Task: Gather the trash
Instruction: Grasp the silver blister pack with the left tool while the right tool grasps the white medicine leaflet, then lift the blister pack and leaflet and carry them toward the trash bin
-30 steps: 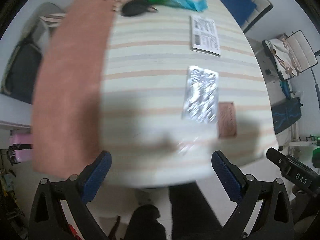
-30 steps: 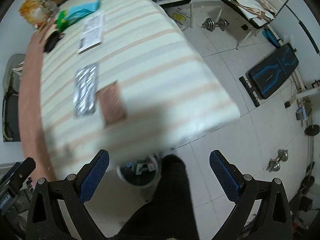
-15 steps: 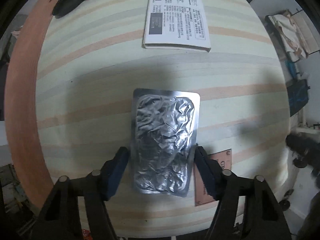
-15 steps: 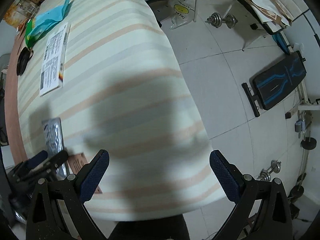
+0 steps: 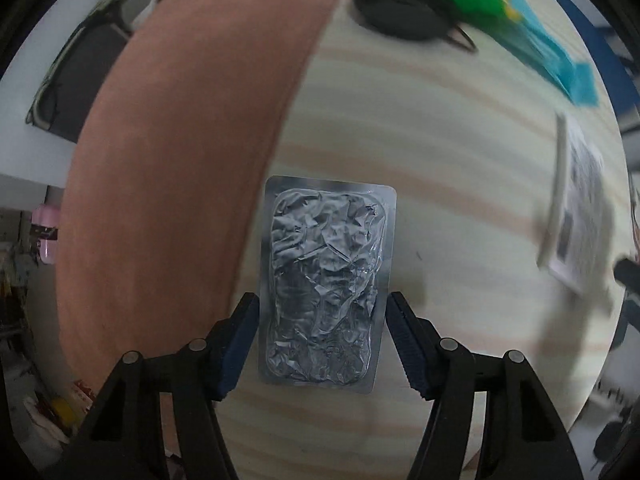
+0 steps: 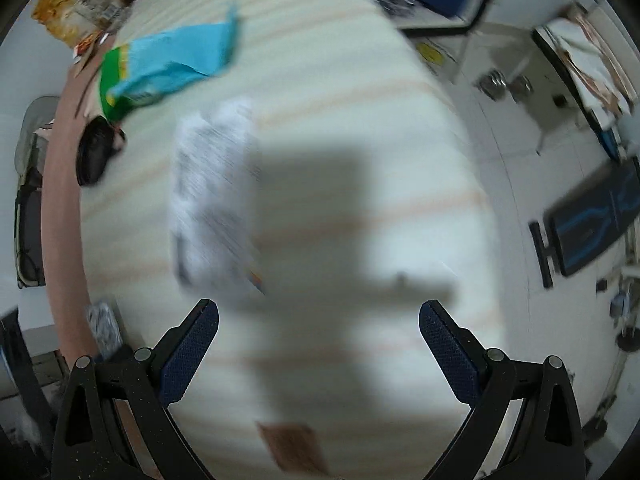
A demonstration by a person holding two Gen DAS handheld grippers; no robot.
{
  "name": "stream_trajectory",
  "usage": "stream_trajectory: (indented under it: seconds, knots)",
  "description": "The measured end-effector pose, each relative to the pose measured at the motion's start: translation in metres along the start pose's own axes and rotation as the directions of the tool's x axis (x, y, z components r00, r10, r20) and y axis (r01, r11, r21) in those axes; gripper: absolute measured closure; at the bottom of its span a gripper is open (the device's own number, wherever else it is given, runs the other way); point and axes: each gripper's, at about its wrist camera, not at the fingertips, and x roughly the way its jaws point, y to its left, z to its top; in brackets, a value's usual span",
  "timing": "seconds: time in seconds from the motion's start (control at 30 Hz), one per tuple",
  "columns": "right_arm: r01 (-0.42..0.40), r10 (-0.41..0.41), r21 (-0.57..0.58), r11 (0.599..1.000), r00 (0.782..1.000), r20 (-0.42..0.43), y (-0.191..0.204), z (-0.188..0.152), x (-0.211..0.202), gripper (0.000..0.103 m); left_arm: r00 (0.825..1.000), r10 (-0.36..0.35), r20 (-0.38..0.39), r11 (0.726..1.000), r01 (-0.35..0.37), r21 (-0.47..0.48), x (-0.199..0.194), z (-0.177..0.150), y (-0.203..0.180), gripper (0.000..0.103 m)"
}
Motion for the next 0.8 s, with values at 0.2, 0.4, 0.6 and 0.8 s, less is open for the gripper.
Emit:
stream_trajectory:
  seconds: [0.2, 0.4, 0.6, 0.8]
  knots:
    - [0.071, -0.072, -0.029, 0.997, 0.997, -0.025, 0.058, 0.033, 0.038, 0.003, 1.000, -0.006, 0.012, 1.000, 0.006, -0.020, -0.004, 0.003, -0.001, 0.041]
    - [0.193, -0.185, -0.125, 0.973, 0.980, 0.072, 0.082, 0.022, 0.039, 0.030, 0.999, -0.022, 0.027, 1.000, 0.022, 0.003, -0.011, -0.007, 0.003, 0.041]
    - [0.145, -0.130, -0.164, 0.976, 0.987, 0.096, 0.077, -0.008, 0.023, 0.030, 0.996, -0.056, 0.068, 0.998, 0.054, 0.034, -0.034, -0.023, 0.012, 0.041]
    - [0.107, -0.074, -0.193, 0.975, 0.983, 0.169, 0.069, -0.067, -0.030, 0.030, 0.984, -0.104, 0.147, 0.991, 0.091, 0.097, -0.076, -0.046, 0.039, 0.041]
